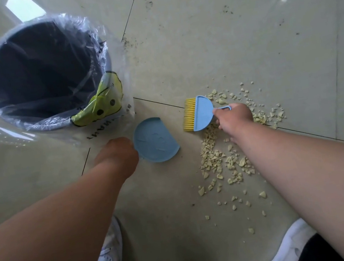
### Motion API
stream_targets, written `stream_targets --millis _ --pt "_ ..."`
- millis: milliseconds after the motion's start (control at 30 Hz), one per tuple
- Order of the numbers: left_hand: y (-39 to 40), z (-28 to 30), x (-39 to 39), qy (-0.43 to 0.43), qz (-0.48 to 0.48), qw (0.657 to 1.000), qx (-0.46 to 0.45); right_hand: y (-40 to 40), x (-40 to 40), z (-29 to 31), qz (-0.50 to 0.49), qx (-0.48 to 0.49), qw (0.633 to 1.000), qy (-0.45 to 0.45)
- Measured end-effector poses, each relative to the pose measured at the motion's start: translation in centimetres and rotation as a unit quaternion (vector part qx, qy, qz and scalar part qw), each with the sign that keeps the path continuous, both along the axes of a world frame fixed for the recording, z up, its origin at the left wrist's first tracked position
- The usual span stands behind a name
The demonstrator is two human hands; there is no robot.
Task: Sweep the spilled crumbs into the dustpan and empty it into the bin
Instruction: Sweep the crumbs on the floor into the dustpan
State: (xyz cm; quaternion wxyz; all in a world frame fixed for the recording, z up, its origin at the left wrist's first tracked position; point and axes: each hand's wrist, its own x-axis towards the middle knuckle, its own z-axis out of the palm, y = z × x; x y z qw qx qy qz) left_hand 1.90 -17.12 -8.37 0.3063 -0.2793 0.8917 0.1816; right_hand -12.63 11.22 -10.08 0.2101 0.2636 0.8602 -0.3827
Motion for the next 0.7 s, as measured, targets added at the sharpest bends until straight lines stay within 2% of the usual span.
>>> stream_targets --millis 367,533,700 --pt "1.7 0.8 -0.9 0.017 -0.027 0.999 -0.006 7.1 2.8 0.7 -0.089 0.031 0.995 -0.027" --pt "2.4 0.9 -1.3 0.037 -0.046 0.998 -0.017 7.7 3.1 1.4 -0.119 -0.1 0.987 -0.031" --pt "3.0 1.1 -2.2 0.077 -0.026 0.996 0.034 6.3 0.7 2.1 -0.14 -0.212 0.967 -0.014"
